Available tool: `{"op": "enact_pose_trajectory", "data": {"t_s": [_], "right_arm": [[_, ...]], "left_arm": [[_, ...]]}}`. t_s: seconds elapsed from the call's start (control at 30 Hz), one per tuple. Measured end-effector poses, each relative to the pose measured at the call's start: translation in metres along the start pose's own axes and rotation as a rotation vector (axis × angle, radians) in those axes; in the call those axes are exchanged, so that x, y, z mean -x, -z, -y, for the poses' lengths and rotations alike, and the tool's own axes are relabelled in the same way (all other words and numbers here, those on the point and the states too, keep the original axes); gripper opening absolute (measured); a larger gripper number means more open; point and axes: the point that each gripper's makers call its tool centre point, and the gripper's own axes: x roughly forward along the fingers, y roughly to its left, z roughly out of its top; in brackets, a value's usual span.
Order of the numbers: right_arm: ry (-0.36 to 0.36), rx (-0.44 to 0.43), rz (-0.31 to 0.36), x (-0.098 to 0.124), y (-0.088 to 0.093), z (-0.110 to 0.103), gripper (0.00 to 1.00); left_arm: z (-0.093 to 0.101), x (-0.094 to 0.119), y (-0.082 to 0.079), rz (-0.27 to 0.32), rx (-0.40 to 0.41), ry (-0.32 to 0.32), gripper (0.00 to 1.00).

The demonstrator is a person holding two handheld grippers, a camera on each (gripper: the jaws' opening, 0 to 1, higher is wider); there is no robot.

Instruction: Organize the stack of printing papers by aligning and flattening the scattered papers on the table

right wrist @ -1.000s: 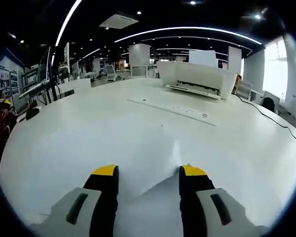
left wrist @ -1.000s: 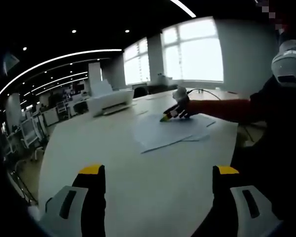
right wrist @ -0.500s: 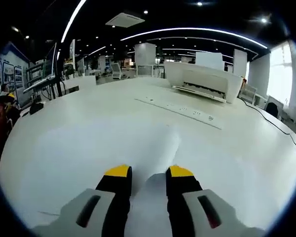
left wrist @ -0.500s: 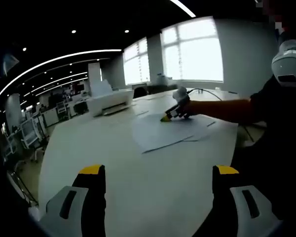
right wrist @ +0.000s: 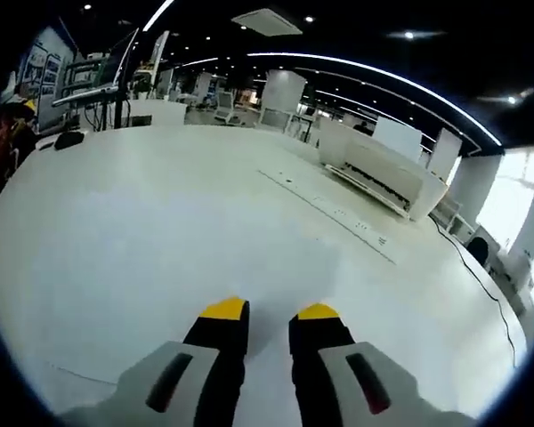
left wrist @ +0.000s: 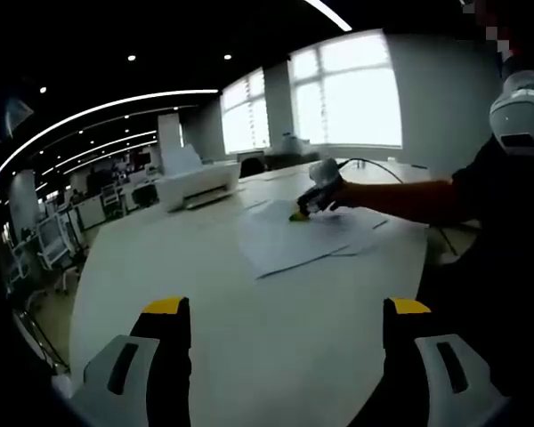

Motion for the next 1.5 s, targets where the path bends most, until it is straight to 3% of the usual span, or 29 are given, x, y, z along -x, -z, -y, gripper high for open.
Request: {"op": "enact_pose_trajectory", "data": {"t_s": [1.1,1.5], "right_arm": [[-0.02,0.033,-0.009,-0.004,-0.002,-0.009,0.0],[-0.02,0.042,-0.008,-0.004,-0.002,-0.008,0.0]], "left_arm": [[0.001,0.004,0.007,0.001,0.014,-0.005,0.91],[0.001,0.004,0.004,0.003,0.009,-0.005,0.91]]}}
